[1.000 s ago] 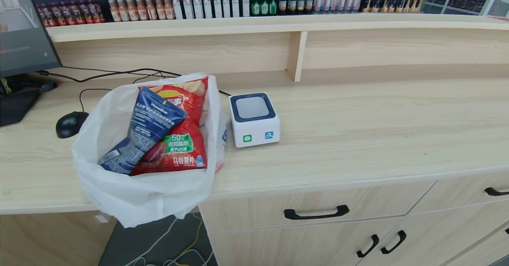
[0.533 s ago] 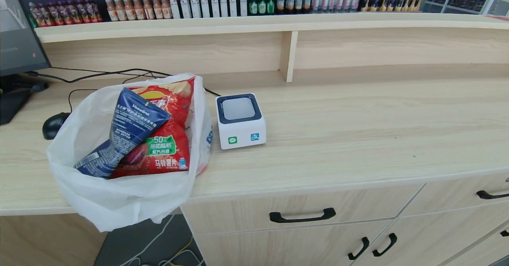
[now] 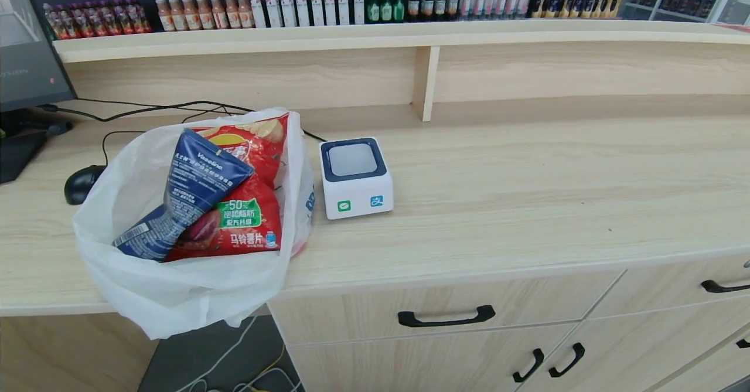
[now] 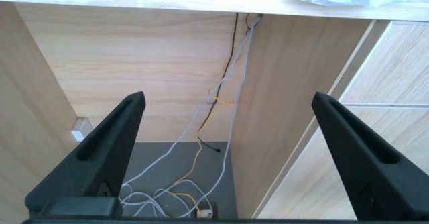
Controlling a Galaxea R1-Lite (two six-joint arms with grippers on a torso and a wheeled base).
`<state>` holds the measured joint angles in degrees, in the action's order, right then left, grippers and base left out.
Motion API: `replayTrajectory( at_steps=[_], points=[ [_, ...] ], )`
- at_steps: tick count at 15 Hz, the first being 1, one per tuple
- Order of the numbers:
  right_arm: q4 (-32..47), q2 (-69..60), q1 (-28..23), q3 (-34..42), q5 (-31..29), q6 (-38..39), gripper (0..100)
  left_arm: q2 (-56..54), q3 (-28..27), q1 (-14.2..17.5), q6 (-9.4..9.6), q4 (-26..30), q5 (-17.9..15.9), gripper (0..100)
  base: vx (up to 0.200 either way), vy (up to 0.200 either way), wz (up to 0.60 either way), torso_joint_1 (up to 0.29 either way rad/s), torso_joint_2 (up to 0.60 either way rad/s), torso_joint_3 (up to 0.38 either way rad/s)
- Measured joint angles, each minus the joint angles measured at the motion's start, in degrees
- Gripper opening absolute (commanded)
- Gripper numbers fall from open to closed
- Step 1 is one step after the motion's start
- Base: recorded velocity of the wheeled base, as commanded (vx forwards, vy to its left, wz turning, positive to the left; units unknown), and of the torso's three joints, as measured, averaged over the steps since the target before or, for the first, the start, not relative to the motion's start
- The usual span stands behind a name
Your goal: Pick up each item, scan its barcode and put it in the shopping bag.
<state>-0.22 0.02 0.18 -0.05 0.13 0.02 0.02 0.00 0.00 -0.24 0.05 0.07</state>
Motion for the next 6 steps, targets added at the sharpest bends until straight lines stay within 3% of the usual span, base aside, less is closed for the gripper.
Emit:
replayTrajectory(
  at_steps=[6],
  points=[
    [0.0,0.0,-0.05,0.0,0.0,-0.02,100,0.0,0.0,0.0,0.06,0.02,0.0,100,0.0,0.0,0.0,0.0,0.0,0.0]
  ],
)
